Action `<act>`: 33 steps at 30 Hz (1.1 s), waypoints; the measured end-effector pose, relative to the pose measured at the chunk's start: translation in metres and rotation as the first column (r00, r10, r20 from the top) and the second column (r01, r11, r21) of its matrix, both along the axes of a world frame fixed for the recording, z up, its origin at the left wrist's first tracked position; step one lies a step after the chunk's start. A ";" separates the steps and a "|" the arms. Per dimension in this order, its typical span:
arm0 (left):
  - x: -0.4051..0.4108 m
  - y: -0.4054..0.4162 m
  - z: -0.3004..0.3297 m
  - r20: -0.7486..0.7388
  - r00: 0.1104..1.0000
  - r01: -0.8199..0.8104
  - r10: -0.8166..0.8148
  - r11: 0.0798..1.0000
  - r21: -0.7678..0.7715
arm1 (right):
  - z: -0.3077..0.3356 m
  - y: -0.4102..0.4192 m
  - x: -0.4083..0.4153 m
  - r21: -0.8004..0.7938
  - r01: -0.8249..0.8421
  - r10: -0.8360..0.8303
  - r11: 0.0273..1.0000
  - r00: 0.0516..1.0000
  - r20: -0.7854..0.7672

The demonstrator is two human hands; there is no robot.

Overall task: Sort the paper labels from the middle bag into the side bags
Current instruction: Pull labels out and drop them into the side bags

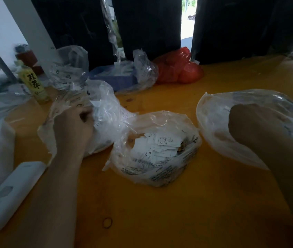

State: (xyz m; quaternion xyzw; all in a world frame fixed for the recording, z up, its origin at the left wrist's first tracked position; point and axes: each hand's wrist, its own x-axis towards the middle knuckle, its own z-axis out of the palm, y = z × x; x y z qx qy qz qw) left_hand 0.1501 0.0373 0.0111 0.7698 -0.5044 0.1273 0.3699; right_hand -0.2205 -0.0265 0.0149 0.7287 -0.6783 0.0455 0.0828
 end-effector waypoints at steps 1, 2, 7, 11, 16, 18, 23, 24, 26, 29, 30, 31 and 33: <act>0.000 -0.001 0.000 -0.013 1.000 0.010 -0.010 1.000 0.009 | 0.000 0.000 -0.002 0.012 0.007 -0.006 1.000 0.999 -0.043; 0.001 -0.003 -0.001 -0.032 0.999 0.023 -0.022 1.000 0.020 | -0.001 -0.001 -0.004 0.025 0.018 -0.016 1.000 0.997 -0.081; 0.002 -0.006 -0.001 -0.051 0.997 0.062 -0.061 0.997 0.033 | -0.006 -0.009 -0.010 0.182 0.084 -0.068 0.980 0.994 -0.091; -0.005 -0.004 0.000 0.037 0.997 -0.064 0.067 0.996 -0.069 | -0.011 -0.013 -0.009 0.181 0.109 -0.103 0.977 0.994 -0.043; -0.036 0.003 0.003 0.109 0.994 0.063 -0.029 0.943 -0.325 | -0.007 -0.020 -0.010 0.123 0.093 -0.117 0.988 0.972 0.205; -0.049 0.004 0.002 0.182 0.975 0.190 -0.130 0.910 -0.369 | -0.005 -0.018 -0.010 0.055 0.080 -0.093 0.995 0.945 0.312; -0.076 0.006 -0.007 0.283 0.897 0.424 -0.339 0.841 -0.336 | 0.001 -0.012 -0.004 0.021 -0.025 0.015 0.999 0.931 0.365; -0.079 0.006 -0.009 0.276 0.888 0.447 -0.368 0.832 -0.329 | 0.002 -0.011 -0.004 0.017 -0.041 0.032 0.999 0.928 0.372; -0.084 0.006 -0.014 0.250 0.875 0.479 -0.415 0.820 -0.315 | 0.003 -0.010 -0.003 0.014 -0.060 0.050 0.998 0.921 0.387; -0.091 0.006 -0.018 0.217 0.845 0.534 -0.488 0.792 -0.298 | 0.003 -0.008 0.000 0.059 -0.080 0.044 0.995 0.887 0.460; -0.094 0.007 -0.020 0.195 0.833 0.553 -0.517 0.782 -0.288 | 0.004 -0.007 0.001 0.093 -0.096 0.028 0.991 0.830 0.557; -0.096 0.007 -0.022 0.146 0.818 0.573 -0.556 0.771 -0.276 | 0.005 -0.005 0.003 0.131 -0.138 0.011 0.982 0.727 0.687; -0.101 0.009 -0.024 -0.070 0.755 0.623 -0.652 0.746 -0.237 | 0.010 0.002 0.010 0.167 -0.326 -0.018 0.931 0.413 0.910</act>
